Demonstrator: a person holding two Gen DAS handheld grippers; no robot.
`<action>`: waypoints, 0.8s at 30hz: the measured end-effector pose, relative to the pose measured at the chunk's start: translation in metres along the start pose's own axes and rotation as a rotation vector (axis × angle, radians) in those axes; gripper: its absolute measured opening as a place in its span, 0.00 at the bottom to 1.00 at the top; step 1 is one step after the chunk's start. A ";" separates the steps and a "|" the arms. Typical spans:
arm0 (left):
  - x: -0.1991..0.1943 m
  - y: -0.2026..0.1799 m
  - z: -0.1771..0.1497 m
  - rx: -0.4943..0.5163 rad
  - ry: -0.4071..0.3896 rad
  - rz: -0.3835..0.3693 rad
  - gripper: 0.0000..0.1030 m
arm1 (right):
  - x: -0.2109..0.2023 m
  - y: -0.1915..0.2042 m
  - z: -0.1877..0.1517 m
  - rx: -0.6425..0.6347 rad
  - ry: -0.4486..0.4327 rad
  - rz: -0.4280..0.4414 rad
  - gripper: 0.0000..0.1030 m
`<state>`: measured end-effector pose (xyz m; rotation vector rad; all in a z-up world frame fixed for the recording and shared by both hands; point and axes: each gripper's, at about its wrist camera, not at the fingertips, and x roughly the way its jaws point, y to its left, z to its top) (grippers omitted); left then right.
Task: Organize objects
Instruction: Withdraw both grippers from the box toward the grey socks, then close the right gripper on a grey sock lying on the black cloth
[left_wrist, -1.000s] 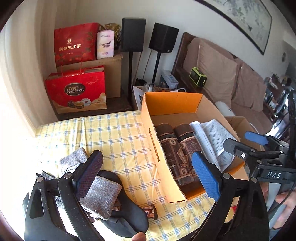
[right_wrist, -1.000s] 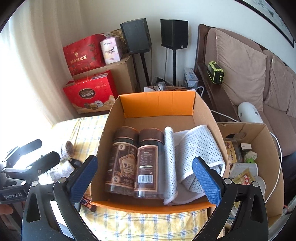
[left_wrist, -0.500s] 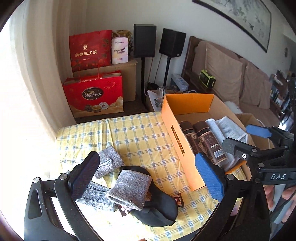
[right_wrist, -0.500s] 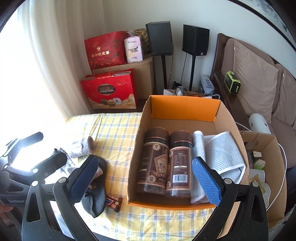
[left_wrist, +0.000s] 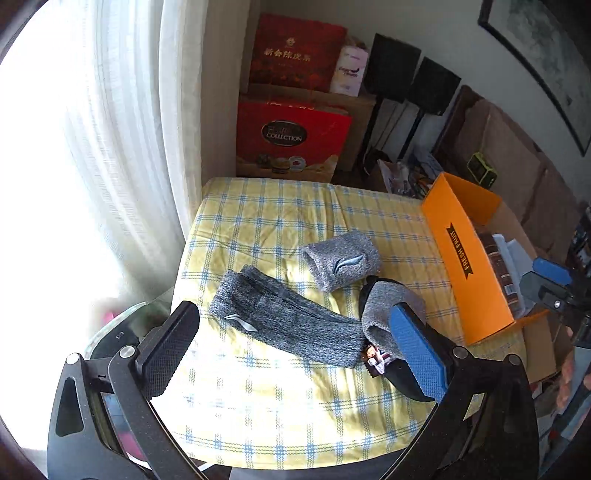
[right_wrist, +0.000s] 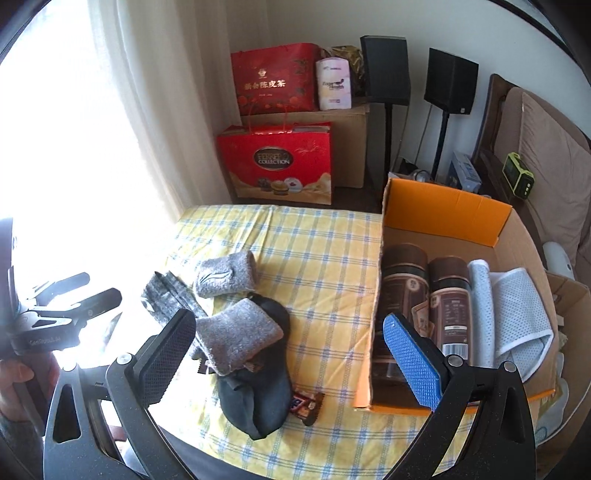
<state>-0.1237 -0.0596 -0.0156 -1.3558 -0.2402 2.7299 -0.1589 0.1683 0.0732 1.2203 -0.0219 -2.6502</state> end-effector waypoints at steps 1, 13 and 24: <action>0.002 0.008 -0.003 -0.014 0.006 0.000 1.00 | 0.003 0.004 -0.001 -0.005 0.004 0.005 0.99; 0.033 0.044 -0.020 -0.071 0.058 0.032 1.00 | 0.036 0.039 -0.013 -0.053 0.049 0.050 0.99; 0.049 0.036 -0.016 -0.074 0.087 -0.027 1.00 | 0.072 0.044 -0.027 -0.035 0.123 0.079 0.94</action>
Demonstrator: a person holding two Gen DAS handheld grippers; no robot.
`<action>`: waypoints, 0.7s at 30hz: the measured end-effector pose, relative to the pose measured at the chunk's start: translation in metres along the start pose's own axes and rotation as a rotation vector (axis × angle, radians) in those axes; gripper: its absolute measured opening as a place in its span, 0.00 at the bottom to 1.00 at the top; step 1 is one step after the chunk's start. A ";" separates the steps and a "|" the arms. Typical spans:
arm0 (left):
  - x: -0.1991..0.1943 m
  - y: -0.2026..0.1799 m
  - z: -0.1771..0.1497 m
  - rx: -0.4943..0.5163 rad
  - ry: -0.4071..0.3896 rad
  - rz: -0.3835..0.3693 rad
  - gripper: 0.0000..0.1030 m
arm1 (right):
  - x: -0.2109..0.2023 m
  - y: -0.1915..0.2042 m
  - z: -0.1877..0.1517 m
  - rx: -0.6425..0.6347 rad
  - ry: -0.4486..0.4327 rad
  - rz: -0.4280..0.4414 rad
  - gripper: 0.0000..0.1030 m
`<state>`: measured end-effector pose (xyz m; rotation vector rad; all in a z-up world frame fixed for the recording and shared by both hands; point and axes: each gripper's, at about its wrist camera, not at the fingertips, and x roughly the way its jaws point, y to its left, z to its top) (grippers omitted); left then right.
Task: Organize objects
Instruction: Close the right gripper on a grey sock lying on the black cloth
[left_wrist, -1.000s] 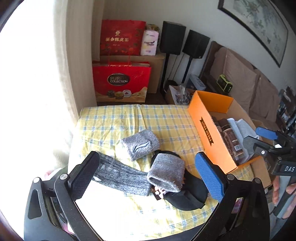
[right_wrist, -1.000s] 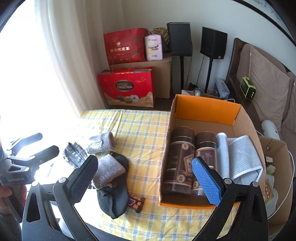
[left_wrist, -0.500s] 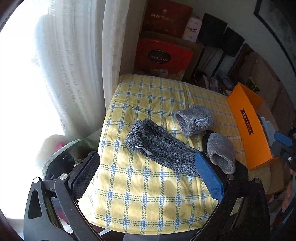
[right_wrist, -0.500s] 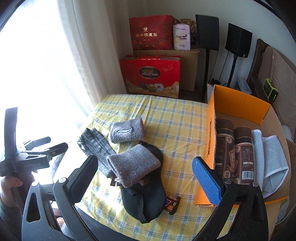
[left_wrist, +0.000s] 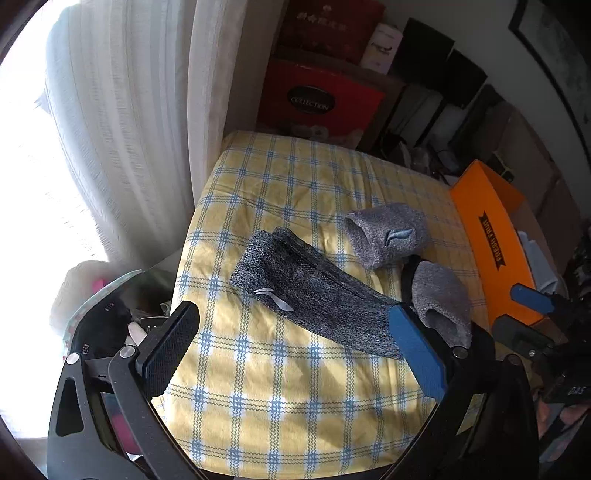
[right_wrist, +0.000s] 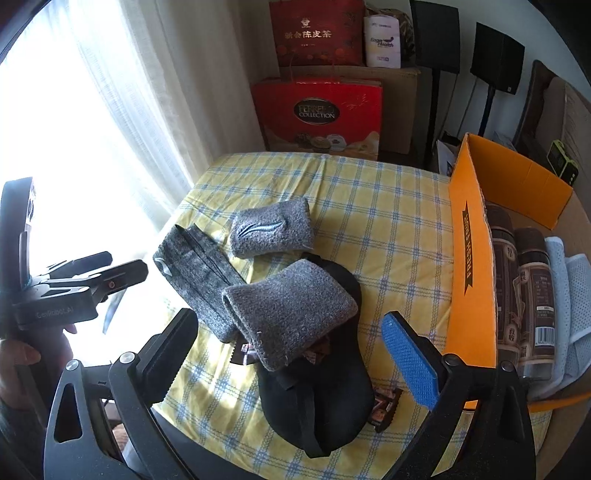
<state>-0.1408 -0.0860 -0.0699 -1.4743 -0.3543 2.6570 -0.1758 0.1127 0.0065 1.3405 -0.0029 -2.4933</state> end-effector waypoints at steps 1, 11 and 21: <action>0.002 -0.001 0.000 0.001 0.002 -0.002 1.00 | 0.002 -0.001 0.000 0.009 0.006 0.005 0.92; 0.016 -0.013 0.011 -0.004 0.025 -0.047 1.00 | 0.027 -0.018 -0.006 0.172 0.063 0.073 0.79; 0.039 -0.042 0.043 0.045 0.038 -0.070 1.00 | 0.047 -0.040 -0.010 0.362 0.084 0.149 0.69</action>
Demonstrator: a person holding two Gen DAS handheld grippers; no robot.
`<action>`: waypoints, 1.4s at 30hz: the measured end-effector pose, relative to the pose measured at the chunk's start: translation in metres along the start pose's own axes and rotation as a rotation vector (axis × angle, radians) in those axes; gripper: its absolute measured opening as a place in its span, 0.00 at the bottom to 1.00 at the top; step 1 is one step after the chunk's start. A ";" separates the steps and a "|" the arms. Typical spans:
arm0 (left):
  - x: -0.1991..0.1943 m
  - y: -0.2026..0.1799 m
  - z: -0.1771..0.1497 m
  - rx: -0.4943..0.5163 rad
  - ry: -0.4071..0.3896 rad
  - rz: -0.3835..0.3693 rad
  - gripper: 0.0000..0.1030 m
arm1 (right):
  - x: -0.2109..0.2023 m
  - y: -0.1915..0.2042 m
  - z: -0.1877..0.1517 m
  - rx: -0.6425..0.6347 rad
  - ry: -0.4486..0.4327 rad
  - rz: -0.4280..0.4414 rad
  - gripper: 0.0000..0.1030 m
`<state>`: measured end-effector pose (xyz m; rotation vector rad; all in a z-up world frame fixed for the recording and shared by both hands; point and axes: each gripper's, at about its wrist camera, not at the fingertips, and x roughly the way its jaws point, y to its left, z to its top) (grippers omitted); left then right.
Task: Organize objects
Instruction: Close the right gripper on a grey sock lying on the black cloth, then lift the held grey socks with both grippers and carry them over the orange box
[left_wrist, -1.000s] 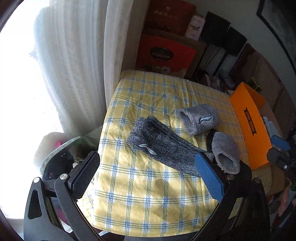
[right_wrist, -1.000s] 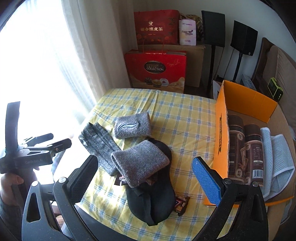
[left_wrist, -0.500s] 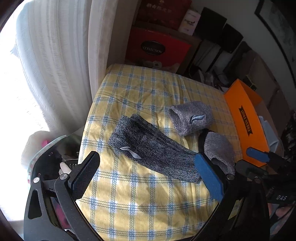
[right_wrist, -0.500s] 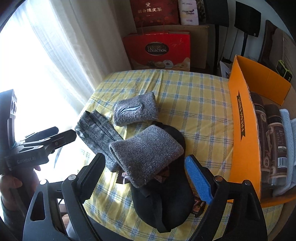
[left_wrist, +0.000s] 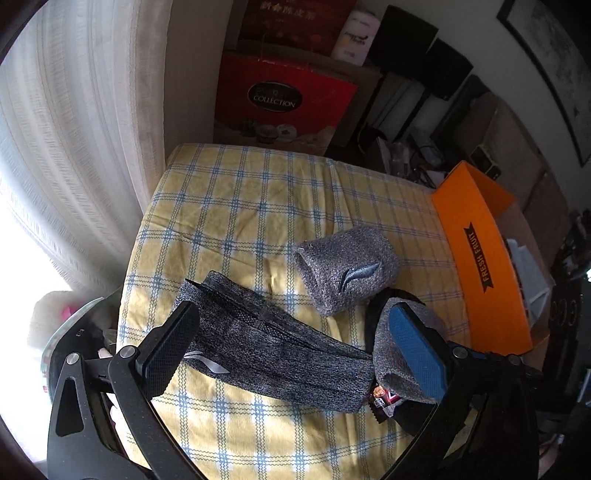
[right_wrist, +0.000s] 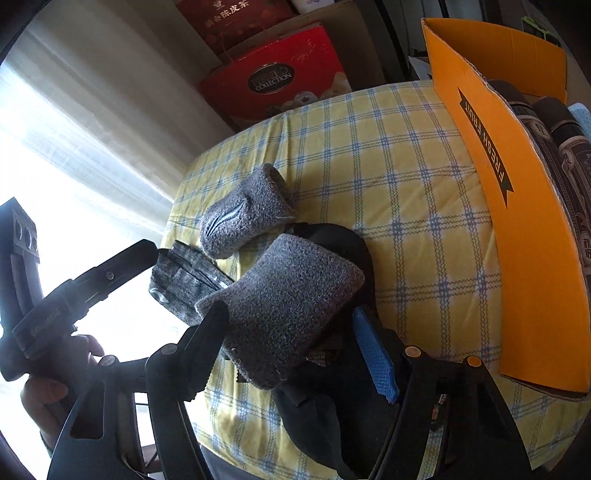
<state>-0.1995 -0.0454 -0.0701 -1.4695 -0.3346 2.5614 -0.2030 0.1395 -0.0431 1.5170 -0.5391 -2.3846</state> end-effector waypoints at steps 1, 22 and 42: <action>0.004 -0.003 0.004 0.006 0.008 -0.002 1.00 | 0.002 0.000 0.000 0.003 0.001 0.001 0.68; 0.067 -0.037 0.035 0.084 0.098 -0.037 1.00 | -0.015 0.012 0.006 -0.123 -0.038 -0.034 0.14; 0.071 -0.038 0.035 0.038 0.079 0.043 0.28 | -0.064 0.007 0.011 -0.156 -0.110 -0.009 0.12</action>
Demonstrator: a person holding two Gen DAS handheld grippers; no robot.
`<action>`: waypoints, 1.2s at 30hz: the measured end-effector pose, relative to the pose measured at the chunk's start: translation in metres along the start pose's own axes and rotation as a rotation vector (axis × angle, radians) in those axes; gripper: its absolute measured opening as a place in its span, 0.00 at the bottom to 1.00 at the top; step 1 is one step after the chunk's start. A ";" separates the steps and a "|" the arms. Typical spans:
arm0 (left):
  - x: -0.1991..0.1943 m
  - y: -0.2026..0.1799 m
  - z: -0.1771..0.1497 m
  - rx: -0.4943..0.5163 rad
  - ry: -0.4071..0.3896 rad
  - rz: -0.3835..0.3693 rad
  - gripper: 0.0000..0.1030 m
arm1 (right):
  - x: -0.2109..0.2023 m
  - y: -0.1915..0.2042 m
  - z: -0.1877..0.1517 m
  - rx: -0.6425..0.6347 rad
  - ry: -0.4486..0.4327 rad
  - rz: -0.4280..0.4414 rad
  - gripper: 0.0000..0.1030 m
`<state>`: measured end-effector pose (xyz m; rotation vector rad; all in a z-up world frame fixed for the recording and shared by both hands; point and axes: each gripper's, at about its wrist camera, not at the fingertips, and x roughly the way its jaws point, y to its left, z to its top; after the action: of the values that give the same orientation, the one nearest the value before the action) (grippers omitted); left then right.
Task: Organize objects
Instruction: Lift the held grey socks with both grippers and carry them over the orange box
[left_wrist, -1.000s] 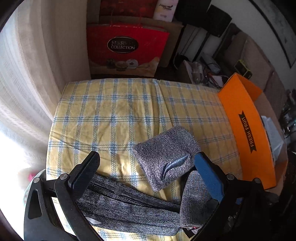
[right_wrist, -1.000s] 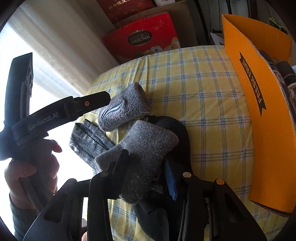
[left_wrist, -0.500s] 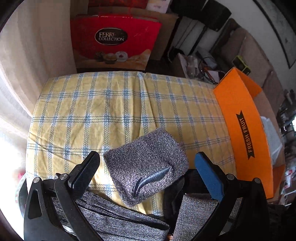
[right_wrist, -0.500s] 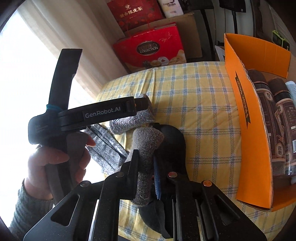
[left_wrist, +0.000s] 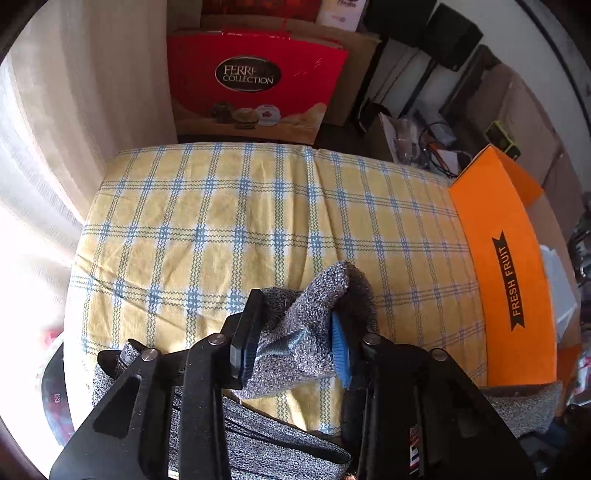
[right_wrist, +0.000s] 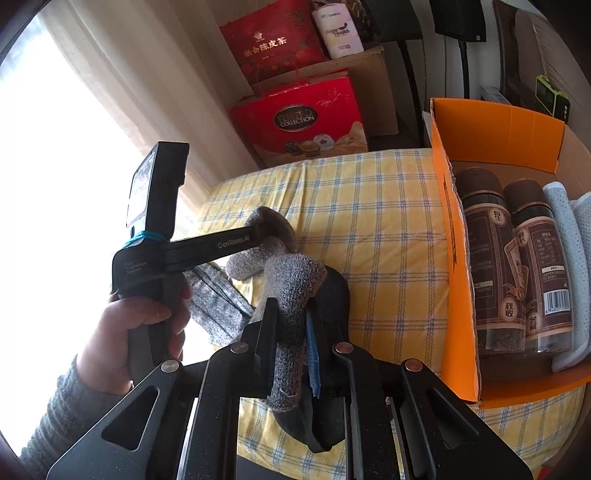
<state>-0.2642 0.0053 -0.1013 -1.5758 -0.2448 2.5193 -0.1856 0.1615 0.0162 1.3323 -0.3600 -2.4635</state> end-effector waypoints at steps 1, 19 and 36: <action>-0.005 0.000 0.000 0.000 -0.007 -0.006 0.25 | -0.003 0.000 0.001 0.001 -0.003 0.001 0.12; -0.106 -0.073 0.006 0.128 -0.127 -0.150 0.25 | -0.089 -0.041 0.023 0.075 -0.146 -0.073 0.12; -0.105 -0.182 -0.001 0.249 -0.113 -0.258 0.25 | -0.153 -0.144 0.013 0.229 -0.225 -0.233 0.12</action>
<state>-0.2087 0.1596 0.0309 -1.2272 -0.1314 2.3368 -0.1402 0.3544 0.0869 1.2444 -0.5865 -2.8501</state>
